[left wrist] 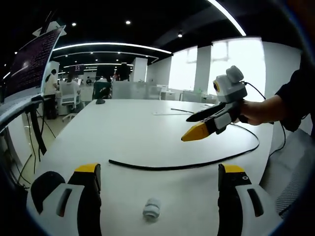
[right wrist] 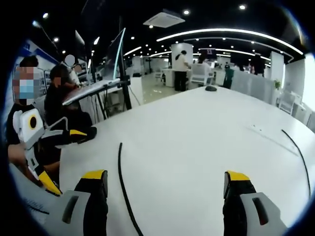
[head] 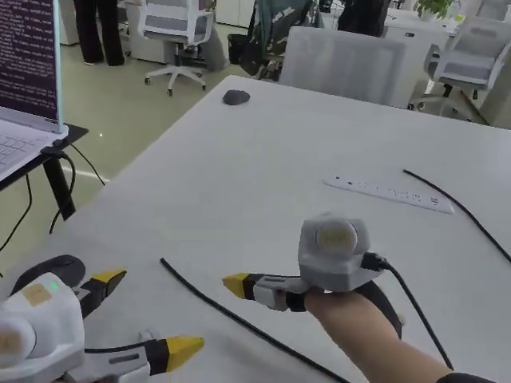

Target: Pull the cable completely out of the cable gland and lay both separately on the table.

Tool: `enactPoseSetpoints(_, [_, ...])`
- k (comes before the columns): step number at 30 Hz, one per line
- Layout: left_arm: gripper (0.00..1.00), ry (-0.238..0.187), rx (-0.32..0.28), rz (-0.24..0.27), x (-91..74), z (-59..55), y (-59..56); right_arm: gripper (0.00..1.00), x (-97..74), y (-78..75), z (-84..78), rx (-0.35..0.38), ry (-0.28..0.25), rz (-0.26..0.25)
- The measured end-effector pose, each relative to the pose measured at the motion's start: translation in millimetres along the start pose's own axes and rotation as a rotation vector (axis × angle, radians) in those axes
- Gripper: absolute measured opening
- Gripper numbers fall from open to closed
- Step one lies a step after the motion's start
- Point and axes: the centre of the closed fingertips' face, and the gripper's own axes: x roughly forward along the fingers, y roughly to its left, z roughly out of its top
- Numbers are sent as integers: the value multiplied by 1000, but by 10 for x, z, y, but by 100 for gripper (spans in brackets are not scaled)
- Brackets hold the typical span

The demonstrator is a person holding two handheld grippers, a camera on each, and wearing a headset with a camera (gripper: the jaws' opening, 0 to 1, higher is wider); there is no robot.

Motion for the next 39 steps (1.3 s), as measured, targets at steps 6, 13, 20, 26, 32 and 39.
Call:
enactPoseSetpoints(6, [99,21,89,-30,140,253,-218,99,-619,-410,-21,53,-16,-101])
enactPoseSetpoints(13, [99,69,127,-125,362,331,-587,99,-1410,-714,-292,79,28,-163])
enactPoseSetpoints(20, [99,90,162,-191,471,353,-907,97,-2078,-941,-815,73,109,-236])
enactPoseSetpoints(26, [99,158,204,-208,489,259,-1031,99,-2261,-886,-1332,125,191,-232])
enactPoseSetpoints(32, [99,178,218,-208,468,260,-1063,98,-2305,-880,-1470,107,228,-208])
enactPoseSetpoints(39, [99,180,226,-192,455,301,-1024,97,-2280,-932,-1400,105,211,-197])
